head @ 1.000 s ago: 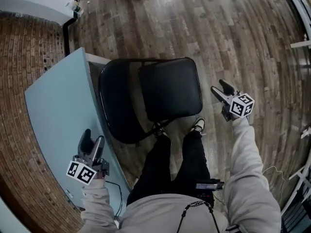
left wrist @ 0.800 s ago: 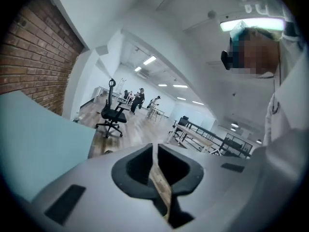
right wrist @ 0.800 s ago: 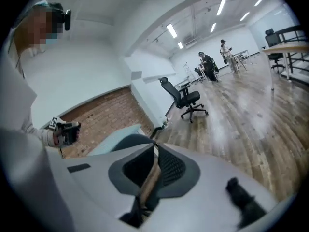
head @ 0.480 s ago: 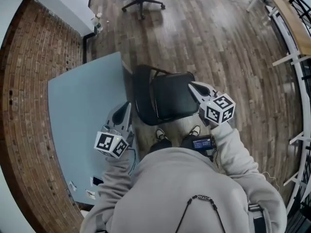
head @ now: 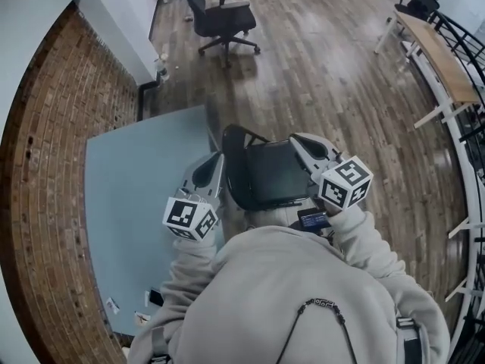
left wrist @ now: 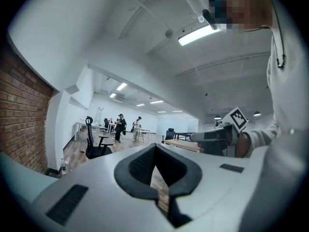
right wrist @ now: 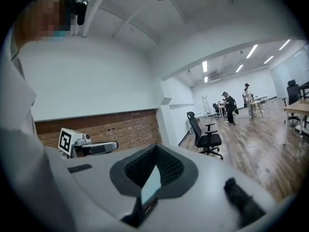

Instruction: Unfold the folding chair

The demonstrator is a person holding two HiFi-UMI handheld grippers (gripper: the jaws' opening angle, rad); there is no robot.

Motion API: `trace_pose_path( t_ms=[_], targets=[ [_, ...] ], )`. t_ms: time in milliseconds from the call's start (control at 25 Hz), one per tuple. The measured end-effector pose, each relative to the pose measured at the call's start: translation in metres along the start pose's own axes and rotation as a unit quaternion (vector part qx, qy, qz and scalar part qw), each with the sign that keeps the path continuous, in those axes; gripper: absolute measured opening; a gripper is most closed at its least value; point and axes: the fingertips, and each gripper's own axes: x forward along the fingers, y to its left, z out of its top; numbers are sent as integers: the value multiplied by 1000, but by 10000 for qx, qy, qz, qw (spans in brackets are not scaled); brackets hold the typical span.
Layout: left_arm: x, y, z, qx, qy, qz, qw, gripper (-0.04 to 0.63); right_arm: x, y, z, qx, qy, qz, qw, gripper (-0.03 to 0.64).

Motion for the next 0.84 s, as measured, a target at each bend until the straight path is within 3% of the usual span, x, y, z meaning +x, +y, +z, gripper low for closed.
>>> trace_pose_path(
  t_ms=[320,600,840],
  targets=[
    [-1,-10,26,52,-158,-86,9998,5,-11,17,19,-298,4,72,9995,8],
    [-34,44,34,-66,-377,430,9983,5,-7,31,13,-407,34,96,9991,8],
    [-37,33,23,-49,-332,412,9986,5,-12,25,4,-479,90,79,9988,8]
  ],
)
